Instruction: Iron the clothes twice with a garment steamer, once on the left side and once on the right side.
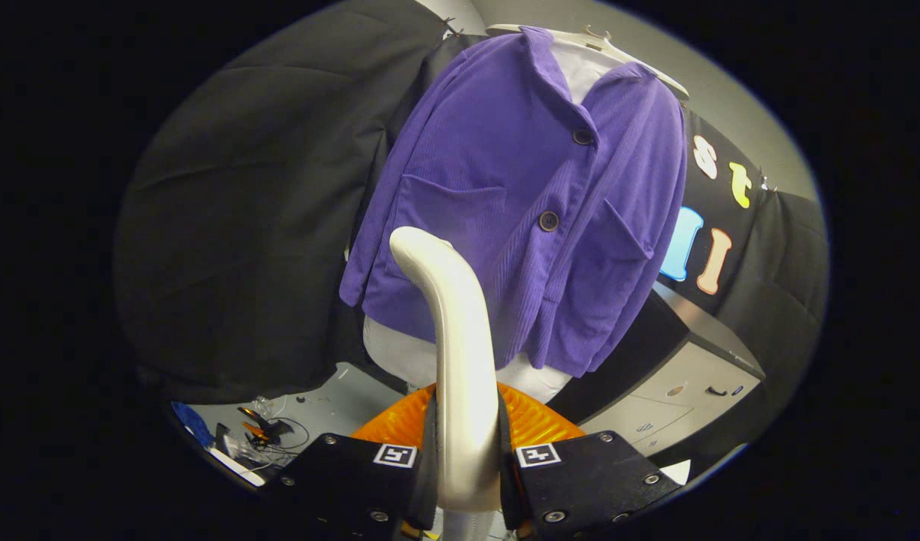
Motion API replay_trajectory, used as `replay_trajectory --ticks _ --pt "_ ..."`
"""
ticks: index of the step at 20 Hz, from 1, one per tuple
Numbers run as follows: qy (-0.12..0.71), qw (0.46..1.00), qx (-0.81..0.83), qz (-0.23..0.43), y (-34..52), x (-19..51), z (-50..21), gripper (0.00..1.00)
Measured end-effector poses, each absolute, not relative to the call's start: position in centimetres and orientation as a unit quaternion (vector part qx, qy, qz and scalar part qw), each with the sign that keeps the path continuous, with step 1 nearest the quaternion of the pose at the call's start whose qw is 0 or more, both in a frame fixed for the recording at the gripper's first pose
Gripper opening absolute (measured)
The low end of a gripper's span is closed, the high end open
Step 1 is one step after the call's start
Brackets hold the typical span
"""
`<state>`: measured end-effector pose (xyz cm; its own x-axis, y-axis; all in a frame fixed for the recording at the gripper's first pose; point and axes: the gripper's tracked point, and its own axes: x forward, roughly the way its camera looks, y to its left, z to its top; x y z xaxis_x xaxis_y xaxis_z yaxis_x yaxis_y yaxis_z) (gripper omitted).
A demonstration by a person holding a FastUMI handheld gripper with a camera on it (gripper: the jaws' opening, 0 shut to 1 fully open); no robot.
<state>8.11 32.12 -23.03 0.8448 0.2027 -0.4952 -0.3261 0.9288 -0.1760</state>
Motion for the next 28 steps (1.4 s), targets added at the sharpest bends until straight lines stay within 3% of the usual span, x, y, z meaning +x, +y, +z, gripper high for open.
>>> replay_trajectory --ticks 10,20,28 --pt "0.246 0.963 -0.013 0.106 19.0 1.4 -15.6 0.33" --pt "0.126 0.985 0.105 0.056 3.4 -1.8 -2.5 0.33" --pt "0.093 0.985 0.136 0.051 0.7 -4.5 -1.1 0.33"
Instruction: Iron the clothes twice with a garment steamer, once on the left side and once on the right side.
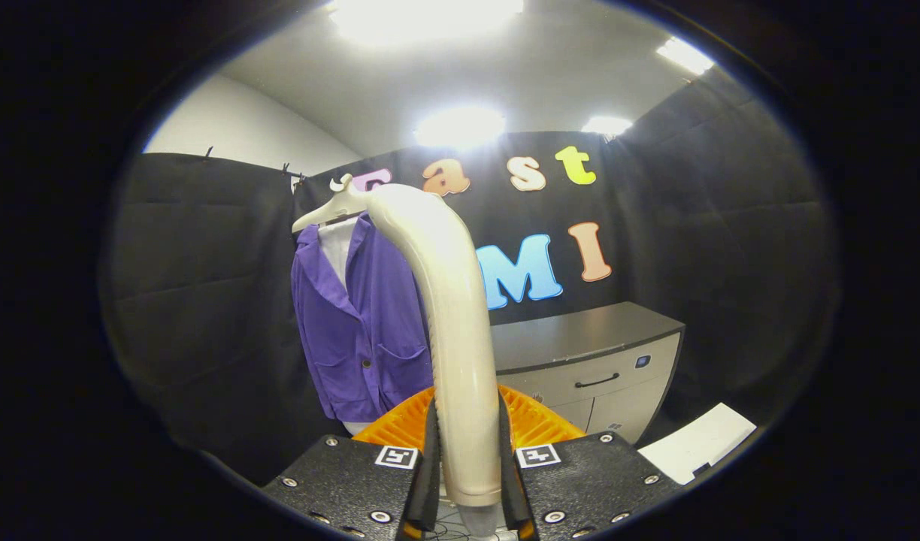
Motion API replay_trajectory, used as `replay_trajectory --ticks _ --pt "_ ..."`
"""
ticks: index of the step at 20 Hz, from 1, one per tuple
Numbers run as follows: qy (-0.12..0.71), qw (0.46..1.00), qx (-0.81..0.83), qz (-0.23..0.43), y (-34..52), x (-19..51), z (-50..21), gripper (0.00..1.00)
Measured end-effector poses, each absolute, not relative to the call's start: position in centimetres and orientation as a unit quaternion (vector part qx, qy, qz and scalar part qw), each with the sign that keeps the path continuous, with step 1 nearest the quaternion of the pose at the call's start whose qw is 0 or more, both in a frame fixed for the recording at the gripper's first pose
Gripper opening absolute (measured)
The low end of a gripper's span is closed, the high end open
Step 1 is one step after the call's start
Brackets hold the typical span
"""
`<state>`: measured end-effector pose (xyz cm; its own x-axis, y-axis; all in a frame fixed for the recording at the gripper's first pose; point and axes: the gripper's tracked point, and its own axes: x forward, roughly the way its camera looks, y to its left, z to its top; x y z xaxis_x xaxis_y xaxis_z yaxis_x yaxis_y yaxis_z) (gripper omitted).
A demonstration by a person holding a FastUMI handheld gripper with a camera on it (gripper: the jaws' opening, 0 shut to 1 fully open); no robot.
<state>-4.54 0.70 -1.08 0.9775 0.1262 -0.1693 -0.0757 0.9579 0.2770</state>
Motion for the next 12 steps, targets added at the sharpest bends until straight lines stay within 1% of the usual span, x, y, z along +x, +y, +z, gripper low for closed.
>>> replay_trajectory --ticks 12 --pt "0.081 0.991 0.092 0.059 4.2 -5.4 -1.4 0.33"
